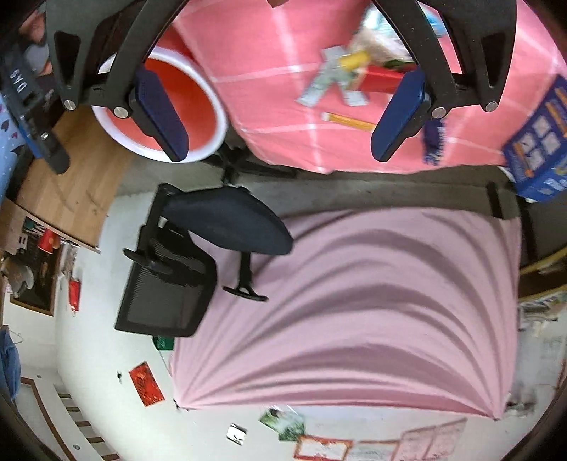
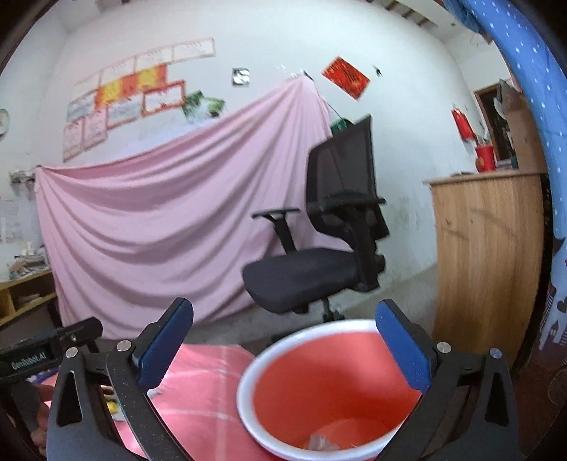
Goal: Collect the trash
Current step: 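Move both tools back over the trash on the table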
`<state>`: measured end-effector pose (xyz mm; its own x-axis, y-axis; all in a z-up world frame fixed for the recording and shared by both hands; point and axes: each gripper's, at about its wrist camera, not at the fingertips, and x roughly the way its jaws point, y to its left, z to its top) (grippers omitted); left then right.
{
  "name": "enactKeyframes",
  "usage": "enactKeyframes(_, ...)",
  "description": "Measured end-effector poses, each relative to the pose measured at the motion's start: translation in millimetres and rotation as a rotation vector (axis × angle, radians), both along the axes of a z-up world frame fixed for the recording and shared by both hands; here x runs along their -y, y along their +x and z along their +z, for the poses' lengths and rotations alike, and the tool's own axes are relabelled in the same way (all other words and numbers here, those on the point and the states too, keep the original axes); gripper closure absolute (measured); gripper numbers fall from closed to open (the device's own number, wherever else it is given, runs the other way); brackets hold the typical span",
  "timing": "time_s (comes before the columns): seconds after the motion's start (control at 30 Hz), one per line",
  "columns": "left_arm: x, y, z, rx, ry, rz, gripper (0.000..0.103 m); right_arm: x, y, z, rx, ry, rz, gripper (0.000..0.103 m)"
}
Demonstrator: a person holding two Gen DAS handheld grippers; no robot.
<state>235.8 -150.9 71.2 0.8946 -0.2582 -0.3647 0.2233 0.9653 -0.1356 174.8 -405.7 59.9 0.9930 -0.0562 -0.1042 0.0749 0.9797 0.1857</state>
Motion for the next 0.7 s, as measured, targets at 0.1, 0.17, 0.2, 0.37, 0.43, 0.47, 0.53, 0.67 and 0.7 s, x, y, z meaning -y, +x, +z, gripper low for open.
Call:
enactKeyframes(0.1, -19.2, -15.7, 1.5, 0.043, 0.003, 0.049, 0.002, -14.6, -4.3, 5.3, 0.039, -0.023, 0.040, 0.000)
enactKeyframes(0.17, -33.7, -27.2, 2.0, 0.069, 0.001, 0.084, 0.002, -23.7, -7.3, 7.9, 0.063, -0.037, 0.062, 0.000)
enactKeyframes(0.2, -39.5, -30.2, 2.0, 0.078, 0.002, 0.097, 0.002, -28.6, -9.2, 9.0, 0.075, -0.042, 0.074, 0.000)
enactKeyframes(0.37, -72.9, -58.1, -0.5, 0.140, 0.027, 0.181, 0.002, -53.5, -17.5, 10.1, 0.109, -0.071, 0.123, 0.000)
enactKeyframes(0.43, -83.2, -66.7, -2.1, 0.153, 0.037, 0.205, 0.002, -63.0, -18.8, 9.5, 0.112, -0.084, 0.145, 0.000)
enactKeyframes(0.47, -89.2, -72.2, -3.4, 0.162, 0.044, 0.219, 0.002, -69.3, -19.1, 9.4, 0.116, -0.095, 0.158, 0.000)
enactKeyframes(0.53, -96.5, -75.9, -4.5, 0.174, 0.053, 0.238, 0.002, -78.2, -20.7, 8.3, 0.123, -0.112, 0.176, 0.000)
enactKeyframes(0.67, -112.7, -86.1, -11.4, 0.181, 0.069, 0.268, 0.002, -98.0, -22.9, 5.3, 0.132, -0.155, 0.222, 0.000)
enactKeyframes(0.7, -116.3, -89.4, -12.9, 0.180, 0.071, 0.274, 0.002, -101.4, -23.4, 4.1, 0.129, -0.162, 0.233, 0.000)
